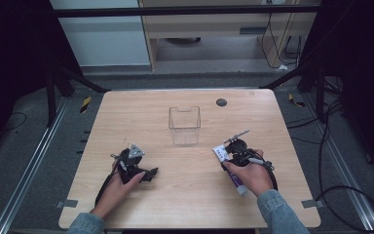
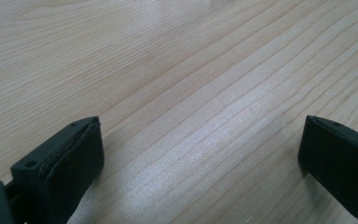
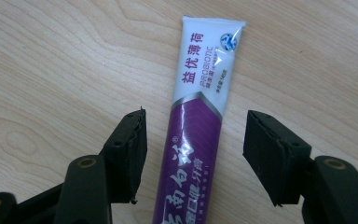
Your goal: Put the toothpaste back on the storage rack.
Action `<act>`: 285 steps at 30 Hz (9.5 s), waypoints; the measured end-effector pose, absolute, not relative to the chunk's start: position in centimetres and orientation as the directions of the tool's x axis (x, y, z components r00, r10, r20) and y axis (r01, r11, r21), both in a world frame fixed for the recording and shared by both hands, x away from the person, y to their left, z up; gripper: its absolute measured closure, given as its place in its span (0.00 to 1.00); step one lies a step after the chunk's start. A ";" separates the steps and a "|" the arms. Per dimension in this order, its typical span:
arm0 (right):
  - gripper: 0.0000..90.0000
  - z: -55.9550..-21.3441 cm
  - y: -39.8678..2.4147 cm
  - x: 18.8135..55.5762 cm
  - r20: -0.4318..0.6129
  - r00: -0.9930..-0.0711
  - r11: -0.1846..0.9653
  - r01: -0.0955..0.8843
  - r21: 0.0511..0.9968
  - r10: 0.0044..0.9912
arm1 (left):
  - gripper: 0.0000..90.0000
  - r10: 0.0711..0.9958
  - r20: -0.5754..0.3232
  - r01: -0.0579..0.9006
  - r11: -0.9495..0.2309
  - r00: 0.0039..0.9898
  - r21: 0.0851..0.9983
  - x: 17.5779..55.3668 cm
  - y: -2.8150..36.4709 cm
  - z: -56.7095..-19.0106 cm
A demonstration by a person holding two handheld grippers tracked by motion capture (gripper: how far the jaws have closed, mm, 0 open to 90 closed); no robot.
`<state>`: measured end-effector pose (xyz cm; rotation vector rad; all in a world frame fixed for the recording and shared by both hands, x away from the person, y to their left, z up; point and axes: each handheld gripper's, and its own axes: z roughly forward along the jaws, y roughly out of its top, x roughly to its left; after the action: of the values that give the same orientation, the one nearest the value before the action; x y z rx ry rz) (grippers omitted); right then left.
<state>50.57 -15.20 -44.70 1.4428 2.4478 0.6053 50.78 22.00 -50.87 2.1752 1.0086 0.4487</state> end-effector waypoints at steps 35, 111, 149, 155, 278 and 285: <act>0.59 -47.2 -14.3 52.8 0.002 -0.464 0.429 0.821 0.377 0.886 | 0.00 0.769 0.022 0.531 -0.462 0.639 0.710 50.8 22.0 -50.9; 0.87 -38.7 -16.4 53.1 0.084 -0.467 0.294 0.677 0.675 0.880 | 0.00 0.769 0.023 0.531 -0.463 0.639 0.710 50.8 22.0 -50.9; 0.87 -31.2 -12.5 57.8 0.090 -0.460 0.175 0.502 0.847 0.883 | 0.00 0.769 0.022 0.530 -0.461 0.638 0.712 50.8 22.0 -50.9; 0.87 -30.6 -11.2 58.9 0.092 -0.456 0.153 0.472 0.868 0.885 | 0.00 0.769 0.022 0.530 -0.461 0.639 0.712 50.8 22.0 -50.9; 0.86 -36.8 -2.0 63.5 0.047 -0.499 0.187 0.408 0.893 0.865 | 0.00 0.768 0.024 0.529 -0.464 0.640 0.710 50.8 22.0 -50.9; 0.86 -37.1 -2.2 63.3 0.049 -0.497 0.188 0.417 0.889 0.867 | 0.00 0.768 0.025 0.530 -0.464 0.640 0.710 50.8 22.0 -50.9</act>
<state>63.30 -2.20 -37.07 1.1983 1.9980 1.2620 50.80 22.01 -50.86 2.1768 1.0059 0.4507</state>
